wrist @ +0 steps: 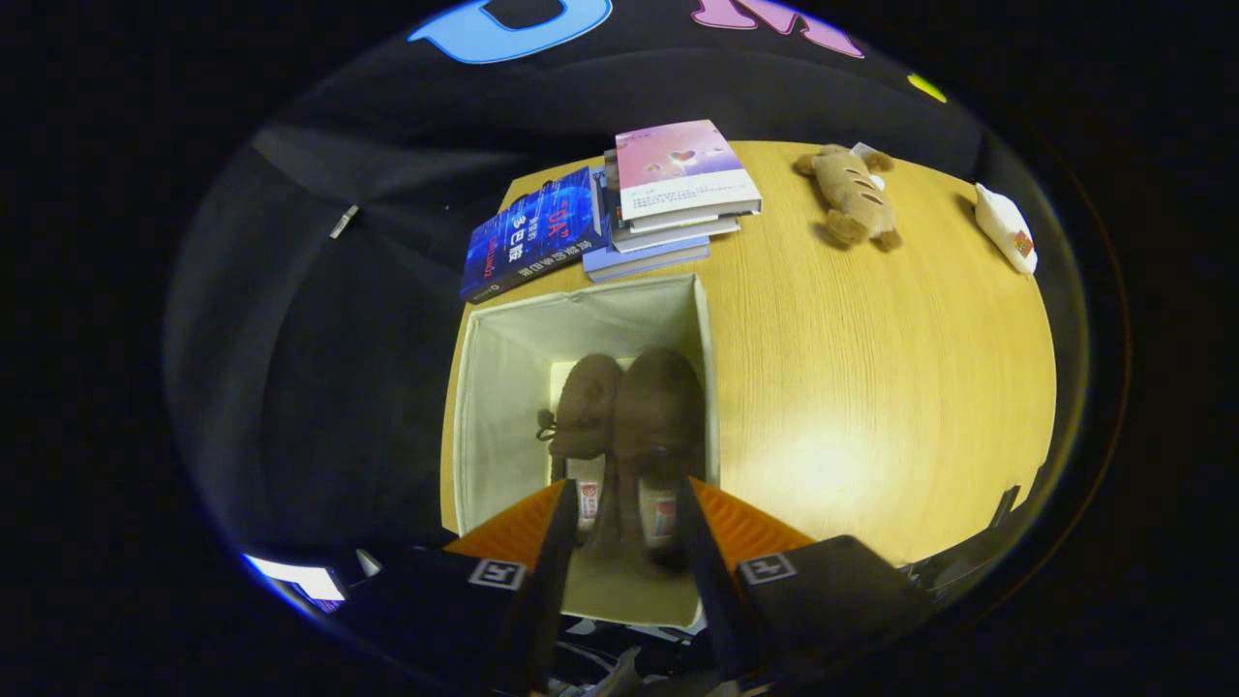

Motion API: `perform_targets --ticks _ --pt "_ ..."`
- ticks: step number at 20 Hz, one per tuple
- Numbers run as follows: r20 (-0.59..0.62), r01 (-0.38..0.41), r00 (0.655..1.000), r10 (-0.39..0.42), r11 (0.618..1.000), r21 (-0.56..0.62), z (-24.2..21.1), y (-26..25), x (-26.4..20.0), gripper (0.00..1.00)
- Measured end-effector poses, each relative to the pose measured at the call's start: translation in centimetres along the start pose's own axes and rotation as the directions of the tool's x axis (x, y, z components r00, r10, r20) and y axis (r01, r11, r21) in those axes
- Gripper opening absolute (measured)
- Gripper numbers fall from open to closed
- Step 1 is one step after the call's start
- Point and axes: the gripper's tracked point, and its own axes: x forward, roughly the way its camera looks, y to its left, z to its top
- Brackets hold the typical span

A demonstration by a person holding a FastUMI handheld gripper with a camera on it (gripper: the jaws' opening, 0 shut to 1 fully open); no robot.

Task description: Open the storage box then place both shoes into the box .Put the left shoe in first, then the right shoe, with the right side of both shoes facing outward in a uniform manner.

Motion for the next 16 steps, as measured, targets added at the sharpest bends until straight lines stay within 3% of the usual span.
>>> perform_targets --ticks 2,6,10,13,16 --pt "0.011 -0.006 1.000 0.006 1.000 -0.010 0.2 0.1 -0.4 0.99" --pt "0.034 -0.019 0.999 0.020 1.000 -0.020 0.3 -0.1 -1.0 0.99" --pt "0.104 -0.083 0.991 0.088 0.996 -0.044 1.1 0.1 -2.9 0.99" --pt "0.188 -0.135 0.971 0.148 0.987 -0.083 1.9 -0.4 -5.2 0.99" --pt "0.295 -0.129 0.942 0.163 0.983 -0.130 2.9 -2.6 -8.1 0.99"
